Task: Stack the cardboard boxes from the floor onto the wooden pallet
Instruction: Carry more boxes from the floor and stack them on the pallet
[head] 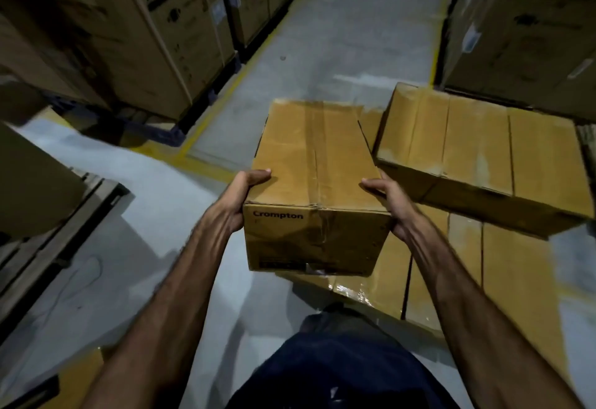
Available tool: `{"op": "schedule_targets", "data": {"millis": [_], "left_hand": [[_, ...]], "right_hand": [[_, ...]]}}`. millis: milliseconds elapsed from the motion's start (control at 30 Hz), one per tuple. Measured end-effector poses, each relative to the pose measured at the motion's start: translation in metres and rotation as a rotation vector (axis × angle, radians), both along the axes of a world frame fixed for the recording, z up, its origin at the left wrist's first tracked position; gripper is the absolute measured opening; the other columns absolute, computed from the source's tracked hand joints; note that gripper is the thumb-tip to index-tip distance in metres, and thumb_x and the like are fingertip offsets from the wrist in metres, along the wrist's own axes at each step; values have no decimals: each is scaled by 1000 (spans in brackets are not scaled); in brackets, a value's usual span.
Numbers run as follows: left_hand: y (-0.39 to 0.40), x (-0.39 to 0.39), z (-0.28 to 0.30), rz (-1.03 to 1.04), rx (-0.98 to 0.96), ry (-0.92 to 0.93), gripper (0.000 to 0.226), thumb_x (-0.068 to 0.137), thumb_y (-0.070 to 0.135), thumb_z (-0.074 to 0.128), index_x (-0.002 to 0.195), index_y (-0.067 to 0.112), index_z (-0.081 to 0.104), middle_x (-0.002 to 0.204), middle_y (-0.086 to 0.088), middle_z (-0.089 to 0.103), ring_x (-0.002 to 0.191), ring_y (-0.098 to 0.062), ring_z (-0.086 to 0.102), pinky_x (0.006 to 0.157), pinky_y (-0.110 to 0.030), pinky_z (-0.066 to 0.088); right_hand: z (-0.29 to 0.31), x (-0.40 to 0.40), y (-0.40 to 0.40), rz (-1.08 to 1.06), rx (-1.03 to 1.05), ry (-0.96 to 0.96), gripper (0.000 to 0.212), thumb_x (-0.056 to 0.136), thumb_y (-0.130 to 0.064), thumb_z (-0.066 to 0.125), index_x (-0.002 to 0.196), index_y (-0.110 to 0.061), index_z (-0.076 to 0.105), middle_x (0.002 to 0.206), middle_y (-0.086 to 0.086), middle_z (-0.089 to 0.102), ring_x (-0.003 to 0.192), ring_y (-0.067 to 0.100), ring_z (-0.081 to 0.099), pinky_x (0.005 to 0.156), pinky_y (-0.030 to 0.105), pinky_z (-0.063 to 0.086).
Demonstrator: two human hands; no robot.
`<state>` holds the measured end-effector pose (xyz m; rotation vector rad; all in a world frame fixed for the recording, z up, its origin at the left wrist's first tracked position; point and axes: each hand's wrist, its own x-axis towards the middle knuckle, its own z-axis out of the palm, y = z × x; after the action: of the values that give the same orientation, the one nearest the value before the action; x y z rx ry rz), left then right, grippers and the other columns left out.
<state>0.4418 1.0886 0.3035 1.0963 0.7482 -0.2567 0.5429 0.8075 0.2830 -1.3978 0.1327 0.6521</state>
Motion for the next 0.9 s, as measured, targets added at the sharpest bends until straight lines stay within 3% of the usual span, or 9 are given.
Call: {"op": "schedule_targets", "data": {"millis": [67, 133, 233, 333, 433, 533, 633, 833, 900], "left_hand": [[12, 15, -2, 1, 26, 27, 30, 98, 32, 64, 116, 7, 67, 88, -12, 75, 76, -29, 70, 73, -37, 56], [27, 31, -1, 8, 39, 58, 33, 98, 31, 64, 119, 6, 67, 90, -13, 75, 77, -30, 71, 74, -39, 57], [48, 56, -1, 32, 55, 78, 34, 98, 30, 65, 120, 4, 65, 91, -14, 74, 78, -31, 71, 76, -40, 56], [59, 85, -5, 28, 74, 85, 29, 99, 28, 63, 116, 4, 65, 88, -14, 73, 76, -30, 70, 75, -40, 55], [63, 116, -12, -6, 62, 84, 29, 100, 27, 62, 116, 3, 66, 89, -14, 74, 77, -30, 70, 78, -40, 54], [67, 152, -23, -44, 56, 97, 32, 99, 27, 63, 119, 2, 66, 94, -15, 75, 80, -31, 71, 79, -40, 54], [75, 202, -38, -124, 67, 103, 41, 95, 28, 67, 126, 2, 67, 107, -18, 74, 89, -34, 71, 87, -44, 54], [109, 318, -75, -257, 49, 55, 48, 95, 23, 68, 141, 8, 61, 130, -20, 71, 114, -41, 70, 106, -59, 53], [127, 360, -92, -316, 26, 42, 45, 98, 19, 64, 142, 11, 61, 131, -19, 71, 116, -40, 69, 105, -58, 53]], "right_hand": [[-12, 19, 14, -4, -3, -20, 80, 97, -24, 69, 165, -19, 28, 136, -10, 54, 100, -1, 55, 114, 34, 37], [-16, 37, 32, 3, -9, -16, 80, 97, -22, 68, 166, -21, 28, 147, -4, 55, 107, 4, 59, 116, 37, 40], [-16, 67, 56, 19, 4, -10, 70, 98, -19, 66, 159, -31, 34, 131, -5, 64, 105, 5, 60, 104, 29, 48], [-22, 97, 66, 23, -1, 2, 77, 97, -21, 68, 164, -20, 31, 142, 2, 63, 114, 11, 62, 112, 36, 46], [-26, 122, 64, 13, -3, -2, 78, 99, -23, 66, 166, -18, 27, 141, -7, 58, 114, 7, 57, 104, 25, 42], [-37, 145, 59, 1, -52, -20, 84, 97, -28, 69, 167, -19, 24, 159, -1, 46, 135, 12, 46, 119, 30, 28], [-50, 178, 58, -68, -101, -21, 87, 94, -32, 73, 167, -22, 24, 164, -1, 40, 151, 21, 37, 122, 34, 25], [-75, 250, 81, -181, -193, 33, 91, 89, -31, 79, 165, -22, 31, 157, -5, 49, 140, 18, 51, 122, 36, 37], [-88, 280, 94, -210, -223, 37, 81, 92, -24, 77, 162, -23, 38, 153, -7, 54, 132, 13, 55, 108, 25, 46]]}}
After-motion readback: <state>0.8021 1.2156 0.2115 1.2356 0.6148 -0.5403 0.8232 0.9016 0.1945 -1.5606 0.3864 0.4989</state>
